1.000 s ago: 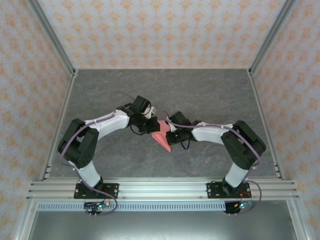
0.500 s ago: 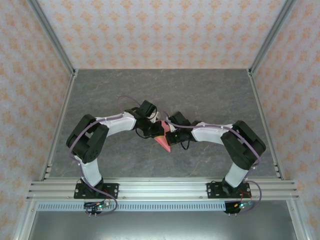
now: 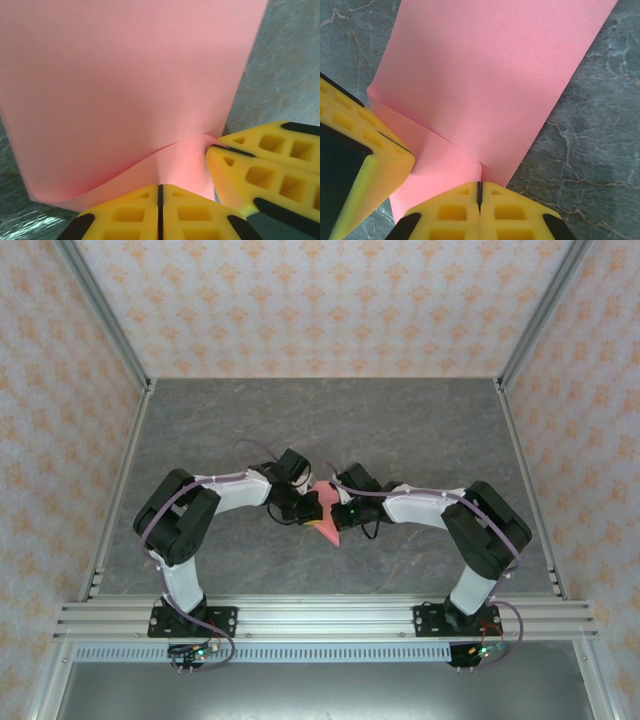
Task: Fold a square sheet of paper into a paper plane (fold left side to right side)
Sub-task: Third fold the triangle at the center of the table.
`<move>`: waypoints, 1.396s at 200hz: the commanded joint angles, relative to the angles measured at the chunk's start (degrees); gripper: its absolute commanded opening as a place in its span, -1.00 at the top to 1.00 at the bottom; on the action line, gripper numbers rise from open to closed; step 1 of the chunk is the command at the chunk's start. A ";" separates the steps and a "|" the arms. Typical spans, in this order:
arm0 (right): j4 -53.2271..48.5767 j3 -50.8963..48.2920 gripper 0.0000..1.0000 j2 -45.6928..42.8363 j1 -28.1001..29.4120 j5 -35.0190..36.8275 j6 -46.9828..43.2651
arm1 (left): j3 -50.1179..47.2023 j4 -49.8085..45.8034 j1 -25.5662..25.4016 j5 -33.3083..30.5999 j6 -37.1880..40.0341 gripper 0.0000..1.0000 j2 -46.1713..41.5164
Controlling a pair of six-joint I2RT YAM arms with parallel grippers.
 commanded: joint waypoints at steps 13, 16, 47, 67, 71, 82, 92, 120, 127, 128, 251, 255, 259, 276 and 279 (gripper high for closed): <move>-3.98 -1.15 1.00 2.55 1.53 -0.30 -0.44 | -1.85 -0.11 -0.32 -2.18 0.23 0.81 -0.35; -3.95 -1.07 1.00 2.47 1.59 -0.32 -0.39 | -1.89 -0.06 -0.34 -2.18 0.15 0.82 -0.39; -3.95 -0.33 1.00 1.78 1.92 -0.87 -0.34 | -2.37 0.08 -0.35 -2.57 -0.04 0.82 -1.04; -4.18 -0.23 1.00 1.66 1.98 -0.62 -0.30 | -2.48 -0.20 -0.37 -2.86 -0.04 0.82 -1.55; -4.18 -0.29 0.99 1.54 2.01 -0.51 -0.22 | -2.71 -0.21 -0.30 -2.88 -0.04 0.82 -1.61; -3.91 -0.56 0.92 0.76 2.01 -0.39 0.21 | -3.15 -0.20 -0.29 -3.05 -0.04 0.82 -1.68; -3.89 -0.67 0.83 -0.28 1.93 -0.32 0.66 | -3.57 -0.19 -0.33 -3.31 0.05 0.82 -1.57; -5.04 -0.28 0.59 -5.56 1.67 -0.12 2.30 | -4.95 0.86 -0.30 -3.40 -0.39 0.82 -1.59; -5.64 -0.19 0.51 -6.85 1.45 0.09 2.72 | -5.01 1.02 -0.29 -3.47 -0.52 0.82 -1.63; -5.68 -0.21 0.50 -7.10 1.42 0.10 2.77 | -5.06 1.03 -0.33 -3.44 -0.50 0.82 -1.65; 5.64 -6.43 0.43 -8.61 -0.62 -25.97 16.84 | -4.97 2.23 -0.38 -2.97 -1.27 0.82 -2.15; 5.71 -6.34 0.43 -8.27 -0.54 -26.11 17.03 | -4.98 2.24 -0.41 -2.97 -1.27 0.82 -2.17; 5.79 -6.21 0.44 -7.93 -0.59 -26.08 17.12 | -4.99 2.20 -0.38 -2.97 -1.27 0.82 -2.25; 5.77 -6.04 0.45 -6.61 -0.58 -26.27 17.28 | -5.09 2.12 -0.41 -3.05 -1.27 0.82 -2.45; 5.71 -6.03 0.45 -6.36 -0.62 -26.25 17.26 | -5.03 2.18 -0.38 -3.07 -1.22 0.82 -2.47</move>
